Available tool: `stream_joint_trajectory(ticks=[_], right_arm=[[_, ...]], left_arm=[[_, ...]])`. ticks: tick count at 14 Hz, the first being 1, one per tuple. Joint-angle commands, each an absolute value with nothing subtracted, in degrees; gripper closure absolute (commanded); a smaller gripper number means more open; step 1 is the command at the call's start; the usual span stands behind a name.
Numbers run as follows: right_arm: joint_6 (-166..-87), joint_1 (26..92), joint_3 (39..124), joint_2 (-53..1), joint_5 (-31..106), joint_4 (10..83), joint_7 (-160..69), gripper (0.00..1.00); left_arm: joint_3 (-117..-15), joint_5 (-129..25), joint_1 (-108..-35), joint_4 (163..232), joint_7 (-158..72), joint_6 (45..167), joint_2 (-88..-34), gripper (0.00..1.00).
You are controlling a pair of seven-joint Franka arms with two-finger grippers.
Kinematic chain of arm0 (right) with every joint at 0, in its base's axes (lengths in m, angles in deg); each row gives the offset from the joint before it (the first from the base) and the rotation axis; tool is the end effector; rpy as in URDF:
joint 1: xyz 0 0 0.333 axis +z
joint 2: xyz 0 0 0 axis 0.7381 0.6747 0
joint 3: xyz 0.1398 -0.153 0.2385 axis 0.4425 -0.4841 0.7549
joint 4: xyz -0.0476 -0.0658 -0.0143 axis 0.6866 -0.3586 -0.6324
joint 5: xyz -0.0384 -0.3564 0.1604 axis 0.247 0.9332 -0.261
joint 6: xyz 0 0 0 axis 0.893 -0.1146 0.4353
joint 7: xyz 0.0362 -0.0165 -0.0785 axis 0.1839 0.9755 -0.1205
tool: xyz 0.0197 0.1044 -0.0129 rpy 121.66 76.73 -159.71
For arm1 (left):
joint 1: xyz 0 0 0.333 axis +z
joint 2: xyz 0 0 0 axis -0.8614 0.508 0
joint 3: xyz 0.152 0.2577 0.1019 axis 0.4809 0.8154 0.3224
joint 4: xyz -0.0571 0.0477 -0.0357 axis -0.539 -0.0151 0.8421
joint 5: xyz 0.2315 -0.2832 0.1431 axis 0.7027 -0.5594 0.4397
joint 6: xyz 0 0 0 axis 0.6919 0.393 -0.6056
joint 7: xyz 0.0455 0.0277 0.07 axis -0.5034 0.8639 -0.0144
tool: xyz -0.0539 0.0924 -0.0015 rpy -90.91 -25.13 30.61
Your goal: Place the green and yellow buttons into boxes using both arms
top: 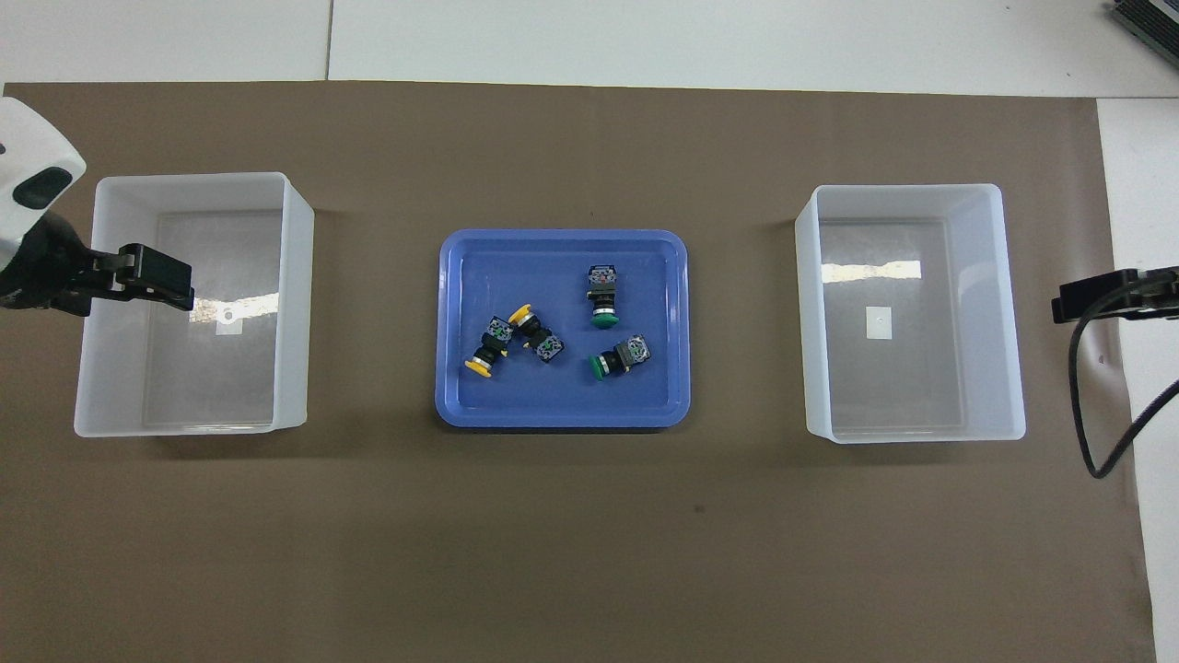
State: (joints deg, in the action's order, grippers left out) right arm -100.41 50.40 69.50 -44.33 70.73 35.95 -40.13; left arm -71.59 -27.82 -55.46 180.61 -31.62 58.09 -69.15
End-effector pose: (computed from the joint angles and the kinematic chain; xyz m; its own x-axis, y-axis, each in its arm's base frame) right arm 0.5375 -0.0287 0.6310 0.9998 0.0092 0.0200 0.0082 -0.9988 0.0480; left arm 0.5620 -0.0462 0.5896 0.9981 -0.0125 -0.0598 -0.0119 -0.9999 0.0109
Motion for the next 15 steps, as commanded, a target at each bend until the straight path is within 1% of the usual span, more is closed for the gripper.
stream_joint_trajectory(ticks=[1,6,9,11,13,15], right_arm=[[-100.65,50.04,69.55,-45.2,70.72,37.21,-39.3,0.0],[-100.75,50.03,69.55,-45.82,70.64,38.1,-38.25,0.0],[-100.22,50.47,69.63,-45.82,70.64,38.1,-37.63,0.0],[-100.22,50.73,69.9,-45.82,70.64,38.1,-37.71,0.0],[-100.48,51.26,70.07,-45.38,70.64,37.66,-37.63,0.0],[-102.06,52.66,70.16,-43.54,68.46,36.61,-37.19,0.0]], left_arm=[[-71.18,-27.88,-55.43,182.43,-31.1,59.34,-70.84,0.0],[-71.27,-27.88,-55.95,182.6,-31.46,58.72,-70.84,0.0],[-71.35,-27.96,-55.96,183.13,-32.16,60.64,-70.93,0.0],[-71.88,-28.05,-57.0,186.71,-32.77,66.68,-72.15,0.0],[-71.97,-28.14,-60.86,193.12,-35.67,74.85,-73.82,0.0],[-71.97,-28.58,-64.98,197.09,-36.03,80.67,-73.22,0.0]])
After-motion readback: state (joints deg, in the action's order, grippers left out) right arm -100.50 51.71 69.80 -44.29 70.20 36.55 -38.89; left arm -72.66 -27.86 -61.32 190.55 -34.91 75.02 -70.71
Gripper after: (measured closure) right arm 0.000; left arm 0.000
